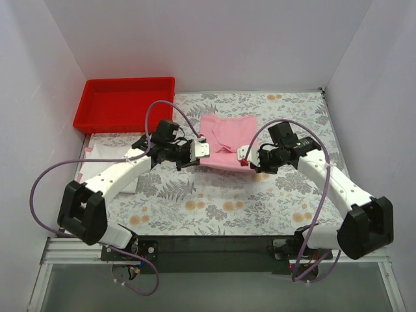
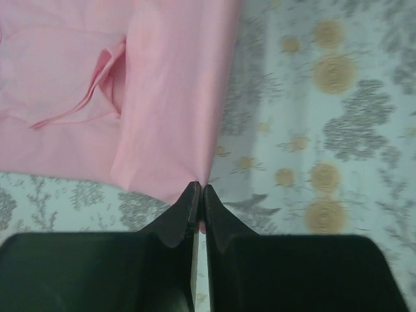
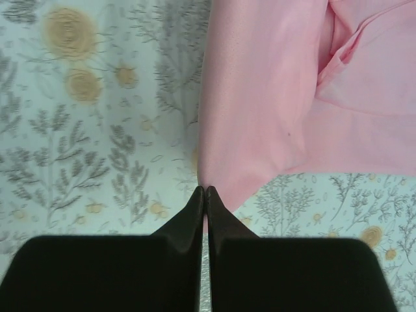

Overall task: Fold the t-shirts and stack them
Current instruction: Fold the tshirt

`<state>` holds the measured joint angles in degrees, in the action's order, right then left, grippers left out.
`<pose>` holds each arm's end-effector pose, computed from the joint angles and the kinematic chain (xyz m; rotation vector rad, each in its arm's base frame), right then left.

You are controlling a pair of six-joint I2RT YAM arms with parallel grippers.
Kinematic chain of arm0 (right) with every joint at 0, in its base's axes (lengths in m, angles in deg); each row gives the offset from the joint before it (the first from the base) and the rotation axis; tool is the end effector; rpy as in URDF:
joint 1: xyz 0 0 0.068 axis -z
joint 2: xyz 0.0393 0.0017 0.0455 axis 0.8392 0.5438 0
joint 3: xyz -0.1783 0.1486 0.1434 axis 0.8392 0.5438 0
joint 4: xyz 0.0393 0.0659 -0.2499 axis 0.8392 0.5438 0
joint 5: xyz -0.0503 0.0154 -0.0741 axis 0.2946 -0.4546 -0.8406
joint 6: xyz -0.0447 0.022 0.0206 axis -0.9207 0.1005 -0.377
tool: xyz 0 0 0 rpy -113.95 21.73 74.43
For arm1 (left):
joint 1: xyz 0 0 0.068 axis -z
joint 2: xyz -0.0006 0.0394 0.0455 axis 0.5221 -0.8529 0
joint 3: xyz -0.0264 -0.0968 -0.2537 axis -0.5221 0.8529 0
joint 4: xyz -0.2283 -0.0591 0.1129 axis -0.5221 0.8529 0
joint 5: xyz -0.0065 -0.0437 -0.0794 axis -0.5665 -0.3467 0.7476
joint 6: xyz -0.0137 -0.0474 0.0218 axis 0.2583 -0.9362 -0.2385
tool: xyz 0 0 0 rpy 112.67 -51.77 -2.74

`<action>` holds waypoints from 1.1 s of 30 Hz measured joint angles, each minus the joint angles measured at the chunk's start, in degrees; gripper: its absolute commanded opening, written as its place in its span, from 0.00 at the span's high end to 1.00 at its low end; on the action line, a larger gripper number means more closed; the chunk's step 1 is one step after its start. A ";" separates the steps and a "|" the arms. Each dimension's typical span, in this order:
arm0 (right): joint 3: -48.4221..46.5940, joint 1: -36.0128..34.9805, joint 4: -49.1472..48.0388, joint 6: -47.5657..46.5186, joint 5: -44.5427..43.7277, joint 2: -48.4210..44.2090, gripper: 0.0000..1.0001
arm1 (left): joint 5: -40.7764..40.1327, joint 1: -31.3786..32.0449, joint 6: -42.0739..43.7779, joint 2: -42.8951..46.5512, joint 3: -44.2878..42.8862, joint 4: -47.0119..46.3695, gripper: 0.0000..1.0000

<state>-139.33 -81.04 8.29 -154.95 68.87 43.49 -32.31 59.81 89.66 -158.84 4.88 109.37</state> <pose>0.2353 0.1200 0.2696 -1.8682 1.6671 0.2297 0.2616 -0.1652 0.2512 1.1303 2.1473 -0.8973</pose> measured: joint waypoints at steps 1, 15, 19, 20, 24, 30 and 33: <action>0.83 -0.57 1.75 0.02 0.50 -2.16 0.99 | 0.39 1.20 -0.39 2.14 0.44 2.05 1.00; -2.86 -6.32 21.81 2.78 6.08 -8.50 0.99 | 1.22 6.67 -7.32 14.56 -2.40 19.34 1.00; -10.25 -4.11 22.45 0.55 6.19 1.18 0.99 | 1.31 1.57 -4.81 7.39 -5.22 19.43 1.00; -12.11 -3.50 22.32 -0.20 6.27 3.23 0.99 | 1.42 0.15 -4.00 5.44 -6.12 19.34 1.00; -19.32 -2.12 22.05 -3.19 6.88 10.99 0.99 | 2.16 -3.98 -0.90 -0.20 -8.37 19.02 1.00; -29.44 -1.90 22.18 -6.88 7.43 23.85 0.99 | 2.91 -7.58 2.10 -6.75 -9.75 17.99 1.00; -32.50 -1.27 21.97 -8.15 7.45 30.08 0.99 | 2.82 -9.29 2.34 -10.19 -9.75 15.80 1.00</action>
<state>-171.83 -82.31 30.26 -163.10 76.33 73.57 -29.49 50.52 92.00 -169.02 -4.87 125.17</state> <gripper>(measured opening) 0.022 0.022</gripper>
